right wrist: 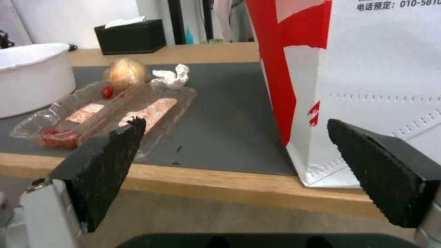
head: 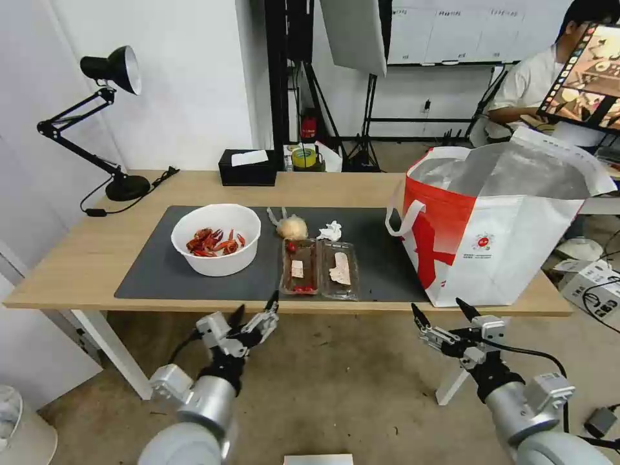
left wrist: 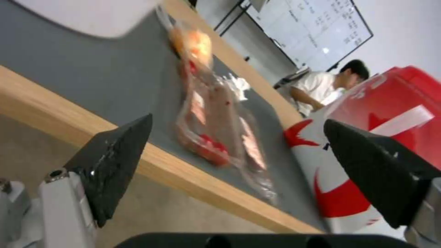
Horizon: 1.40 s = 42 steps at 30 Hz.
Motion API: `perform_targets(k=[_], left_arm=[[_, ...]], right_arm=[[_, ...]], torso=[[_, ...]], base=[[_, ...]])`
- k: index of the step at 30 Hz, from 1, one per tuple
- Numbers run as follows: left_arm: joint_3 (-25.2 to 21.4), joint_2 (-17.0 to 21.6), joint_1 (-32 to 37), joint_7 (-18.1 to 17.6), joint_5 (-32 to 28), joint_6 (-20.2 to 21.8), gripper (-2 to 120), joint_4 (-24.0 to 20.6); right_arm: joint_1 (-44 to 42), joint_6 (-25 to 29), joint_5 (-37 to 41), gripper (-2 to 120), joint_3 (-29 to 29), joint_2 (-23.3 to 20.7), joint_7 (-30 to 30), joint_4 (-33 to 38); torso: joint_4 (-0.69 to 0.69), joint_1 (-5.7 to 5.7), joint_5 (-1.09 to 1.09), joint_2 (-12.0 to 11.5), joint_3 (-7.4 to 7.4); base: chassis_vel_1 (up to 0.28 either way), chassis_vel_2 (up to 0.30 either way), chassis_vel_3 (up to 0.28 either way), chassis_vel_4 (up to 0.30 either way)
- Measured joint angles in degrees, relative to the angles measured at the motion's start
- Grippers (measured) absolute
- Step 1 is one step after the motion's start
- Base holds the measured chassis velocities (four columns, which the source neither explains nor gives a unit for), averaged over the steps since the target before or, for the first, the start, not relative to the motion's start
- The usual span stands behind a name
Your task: Pick up the trash from the table and place it into the takeout bag.
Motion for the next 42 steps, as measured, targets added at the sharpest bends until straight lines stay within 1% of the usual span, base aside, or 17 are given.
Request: perform_targets(k=[3,4,6,7,8,9,10,12,13,16,17,19,20,23,28,37,42], left_arm=[[-0.16,0.23,-0.97,-0.54,-0.75,0.31,100,0.26],[-0.55,0.57,-1.03,-0.54,-0.35,0.42,100,0.30],[-2.43,1.87,-0.62,0.78,2.58,0.46,100,0.56],[-2.43,1.87,-0.62,0.78,2.58,0.46,100,0.56],[-3.33,2.41,-0.36,1.66,4.13,0.30,100,0.82],[-4.67,3.04,-0.05,3.04,6.50,-0.13,100,1.29],[-4.67,3.04,-0.05,3.04,6.50,-0.13,100,1.29],[-6.66,3.89,0.32,5.69,11.88,-1.00,100,2.41],[-6.66,3.89,0.32,5.69,11.88,-1.00,100,2.41],[-9.03,4.91,1.30,9.21,19.66,-3.00,100,3.90],[-9.03,4.91,1.30,9.21,19.66,-3.00,100,3.90],[-9.78,5.07,1.76,9.74,20.56,-3.28,100,3.92],[-9.78,5.07,1.76,9.74,20.56,-3.28,100,3.92],[-10.47,5.03,2.09,9.83,21.43,-3.53,100,4.05],[-11.41,5.03,3.02,9.84,22.50,-3.81,100,4.05],[-13.08,5.45,4.33,9.88,23.73,-4.88,100,3.95],[-14.01,5.46,4.90,9.88,24.03,-5.02,100,3.96]], right_arm=[[0.23,0.02,0.67,100,-0.13,-0.02,0.00,0.14],[0.39,0.01,1.52,100,-0.33,-0.02,0.01,0.36],[1.08,-1.10,6.67,100,-1.20,-0.03,0.34,1.15],[1.08,-1.10,6.67,100,-1.20,-0.03,0.34,1.15],[1.39,-1.99,10.24,100,-1.63,-0.05,0.74,1.56],[1.97,-3.49,17.05,100,-2.30,-0.11,1.83,2.26],[1.97,-3.49,17.05,100,-2.30,-0.11,1.83,2.26],[3.30,-5.71,29.09,100,-3.34,-0.23,4.91,3.32],[3.30,-5.71,29.09,100,-3.34,-0.23,4.91,3.32],[5.83,-7.19,47.70,100,-5.35,-0.05,10.64,3.73],[5.83,-7.19,47.70,100,-5.35,-0.05,10.64,3.73],[6.97,-7.24,54.59,100,-7.02,0.70,12.86,3.24],[6.97,-7.24,54.59,100,-7.02,0.70,12.86,3.24],[8.76,-7.07,58.72,100,-10.57,2.15,14.99,1.94],[12.54,-5.60,59.66,100,-15.74,4.40,18.07,0.41],[17.63,-3.74,60.42,100,-20.03,6.51,21.23,-2.65],[20.72,-2.85,61.49,100,-22.03,8.81,25.15,-4.88]], torso=[[0.00,0.00,0.00,0.00,0.00],[0.00,0.00,0.00,0.00,0.00],[0.00,0.00,0.00,0.00,0.00],[0.00,0.00,0.00,0.00,0.00],[0.01,0.00,0.00,0.00,0.00],[0.01,0.00,-0.01,0.00,0.00],[0.01,0.00,-0.01,0.00,0.00],[0.01,0.00,-0.01,0.00,0.00],[0.01,0.00,-0.01,0.00,0.00],[0.01,0.00,-0.02,0.00,0.00],[0.01,0.00,-0.02,0.00,0.00],[0.01,0.00,-0.01,0.00,0.00],[0.01,0.00,-0.01,0.00,0.00],[0.00,0.00,-0.01,0.00,0.00],[0.01,0.00,-0.01,0.00,0.00],[0.01,0.00,-0.01,0.00,0.00],[0.00,0.00,-0.01,0.00,0.00]], base=[[0.000,0.000,0.000,0.000],[0.000,0.000,0.000,0.000],[0.000,0.000,0.000,0.000],[0.000,0.000,0.000,0.000],[0.000,0.000,0.000,0.000],[0.000,0.000,0.000,0.000],[0.000,0.000,0.000,0.000],[0.000,0.000,0.000,0.000],[0.000,0.000,0.000,0.000],[0.000,0.000,0.000,0.000],[0.000,0.000,0.000,0.000],[0.000,0.000,0.000,0.000],[0.000,0.000,0.000,0.000],[0.000,0.000,0.000,0.000],[0.000,0.000,0.000,0.000],[0.000,0.000,0.000,0.000],[0.000,0.000,0.000,0.000]])
